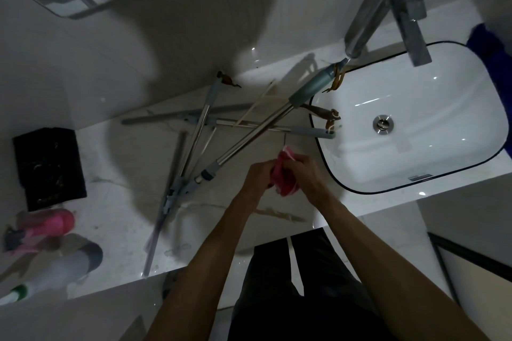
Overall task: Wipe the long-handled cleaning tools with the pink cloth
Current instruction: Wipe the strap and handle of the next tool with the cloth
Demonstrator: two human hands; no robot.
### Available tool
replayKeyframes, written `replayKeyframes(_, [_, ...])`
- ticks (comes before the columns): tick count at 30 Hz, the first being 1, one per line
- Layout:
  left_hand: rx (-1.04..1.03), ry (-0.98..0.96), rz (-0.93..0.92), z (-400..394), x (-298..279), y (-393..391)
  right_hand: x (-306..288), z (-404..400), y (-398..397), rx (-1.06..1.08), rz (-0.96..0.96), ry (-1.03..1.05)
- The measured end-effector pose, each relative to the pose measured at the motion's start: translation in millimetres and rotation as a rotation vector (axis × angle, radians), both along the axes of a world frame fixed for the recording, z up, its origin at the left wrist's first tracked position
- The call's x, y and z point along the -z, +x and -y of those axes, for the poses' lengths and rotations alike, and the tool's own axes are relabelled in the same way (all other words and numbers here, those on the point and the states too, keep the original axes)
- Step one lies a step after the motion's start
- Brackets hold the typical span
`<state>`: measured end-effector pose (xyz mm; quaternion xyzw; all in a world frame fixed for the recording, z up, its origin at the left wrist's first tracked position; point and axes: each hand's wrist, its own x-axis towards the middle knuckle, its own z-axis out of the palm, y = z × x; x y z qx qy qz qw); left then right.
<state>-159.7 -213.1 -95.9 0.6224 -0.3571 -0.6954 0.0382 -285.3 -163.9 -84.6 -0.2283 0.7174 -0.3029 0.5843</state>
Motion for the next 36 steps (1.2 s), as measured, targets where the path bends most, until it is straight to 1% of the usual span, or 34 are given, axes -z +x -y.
replayKeyframes(1, [-0.031, -0.004, -0.005, 1, -2, 0, -3, 1, -1, 0.014, 0.036, 0.012])
replayKeyframes(3, [-0.166, 0.048, -0.030, 2, -6, 4, -9, 1, -2, 0.011, 0.067, 0.030])
replayKeyframes(5, [-0.282, 0.074, -0.053, 0, -5, 11, -14, 3, -1, -0.008, 0.025, 0.030])
replayKeyframes(7, [-0.329, 0.049, -0.063, 0, -5, 19, -15, 3, 0, -0.029, 0.003, 0.012])
replayKeyframes(10, [-0.345, 0.080, -0.061, 9, -12, 33, -23, 6, 9, -0.059, 0.024, -0.027])
replayKeyframes(12, [-0.322, 0.110, -0.025, 14, -17, 40, -30, 8, 13, -0.091, 0.039, -0.041])
replayKeyframes(15, [-0.206, 0.099, 0.040, 15, -28, 45, -41, 7, 22, -0.134, 0.046, -0.060])
replayKeyframes(18, [-0.027, 0.015, 0.027, 13, -46, 52, -51, 6, 31, -0.172, 0.015, -0.062])
replayKeyframes(21, [0.193, -0.143, 0.048, 15, -68, 64, -64, 8, 34, -0.154, -0.001, -0.044])
replayKeyframes(24, [0.284, -0.312, 0.108, 20, -91, 81, -81, 15, 37, -0.114, 0.013, -0.110])
replayKeyframes(26, [0.272, -0.404, 0.090, 23, -110, 92, -89, 21, 43, -0.021, 0.023, -0.146])
replayKeyframes(28, [0.202, -0.472, 0.049, 28, -132, 100, -95, 28, 53, 0.054, 0.028, -0.154])
replayKeyframes(32, [0.116, -0.561, -0.034, 34, -164, 106, -121, 37, 72, 0.082, 0.024, -0.178])
replayKeyframes(34, [0.036, -0.584, -0.104, 37, -173, 109, -128, 43, 78, 0.106, 0.075, -0.195])
replayKeyframes(36, [-0.044, -0.650, -0.162, 41, -184, 112, -137, 51, 82, 0.154, 0.095, -0.199])
